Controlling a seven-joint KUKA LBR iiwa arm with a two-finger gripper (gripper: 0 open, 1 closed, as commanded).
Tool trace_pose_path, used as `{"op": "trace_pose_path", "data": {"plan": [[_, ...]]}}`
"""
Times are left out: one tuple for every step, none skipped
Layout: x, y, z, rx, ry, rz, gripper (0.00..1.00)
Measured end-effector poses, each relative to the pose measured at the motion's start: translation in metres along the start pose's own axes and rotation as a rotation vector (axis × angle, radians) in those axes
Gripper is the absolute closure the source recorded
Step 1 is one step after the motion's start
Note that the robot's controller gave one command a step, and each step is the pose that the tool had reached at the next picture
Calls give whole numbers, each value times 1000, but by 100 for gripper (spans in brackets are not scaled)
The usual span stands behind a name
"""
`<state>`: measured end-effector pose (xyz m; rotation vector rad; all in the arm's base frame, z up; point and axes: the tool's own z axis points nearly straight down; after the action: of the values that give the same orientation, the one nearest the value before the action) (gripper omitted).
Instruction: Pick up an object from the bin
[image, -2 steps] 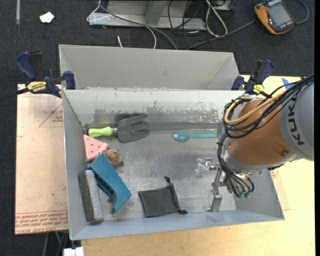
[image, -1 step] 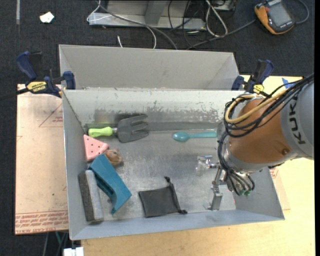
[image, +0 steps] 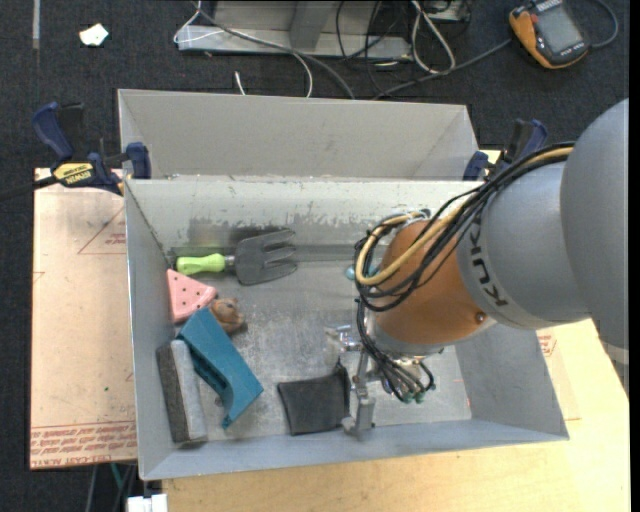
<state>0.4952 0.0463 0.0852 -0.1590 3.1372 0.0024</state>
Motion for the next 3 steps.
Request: {"op": "trace_pose_path", "data": {"plan": [[-8,26,-29,3,-3,-265,0],[-3,19,-2,-2,2,-104,0],[1,25,14,0,-17,-204,0]]}}
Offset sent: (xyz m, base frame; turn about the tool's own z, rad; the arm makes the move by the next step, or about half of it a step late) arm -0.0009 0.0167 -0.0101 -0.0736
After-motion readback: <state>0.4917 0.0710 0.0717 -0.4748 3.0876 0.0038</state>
